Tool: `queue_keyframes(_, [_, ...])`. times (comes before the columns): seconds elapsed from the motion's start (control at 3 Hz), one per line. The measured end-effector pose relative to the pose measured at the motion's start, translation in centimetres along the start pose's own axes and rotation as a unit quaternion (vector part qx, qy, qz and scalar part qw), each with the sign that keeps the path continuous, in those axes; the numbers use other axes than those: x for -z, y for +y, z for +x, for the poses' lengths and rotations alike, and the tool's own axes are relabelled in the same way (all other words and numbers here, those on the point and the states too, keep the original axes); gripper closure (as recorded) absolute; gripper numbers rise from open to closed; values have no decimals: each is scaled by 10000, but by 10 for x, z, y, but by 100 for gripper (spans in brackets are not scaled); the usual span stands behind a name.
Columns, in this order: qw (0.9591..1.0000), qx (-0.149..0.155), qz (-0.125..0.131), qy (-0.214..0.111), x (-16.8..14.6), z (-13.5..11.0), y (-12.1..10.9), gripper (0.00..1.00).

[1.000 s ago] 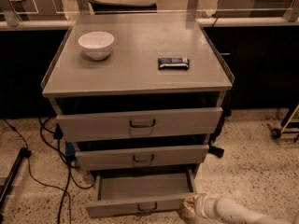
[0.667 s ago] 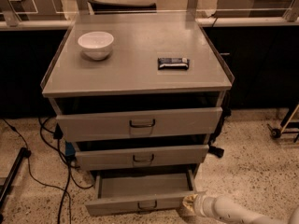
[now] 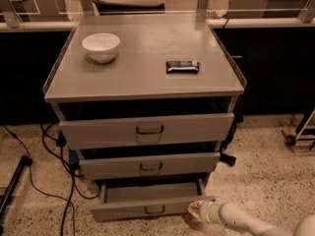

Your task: Close bottom drawer

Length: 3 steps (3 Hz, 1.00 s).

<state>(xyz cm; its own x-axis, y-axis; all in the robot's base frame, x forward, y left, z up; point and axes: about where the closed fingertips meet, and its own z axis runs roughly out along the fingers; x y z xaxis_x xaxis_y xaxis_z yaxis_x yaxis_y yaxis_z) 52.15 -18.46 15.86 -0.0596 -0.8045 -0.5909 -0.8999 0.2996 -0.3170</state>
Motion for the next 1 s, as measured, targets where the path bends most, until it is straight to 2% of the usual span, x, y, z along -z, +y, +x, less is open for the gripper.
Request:
queue_keyframes(0.33, [9998,85,49,-195,-22,-7,-12,100])
queue_keyframes(1.0, [9991,165,161,-366,-52,-12,-38,100])
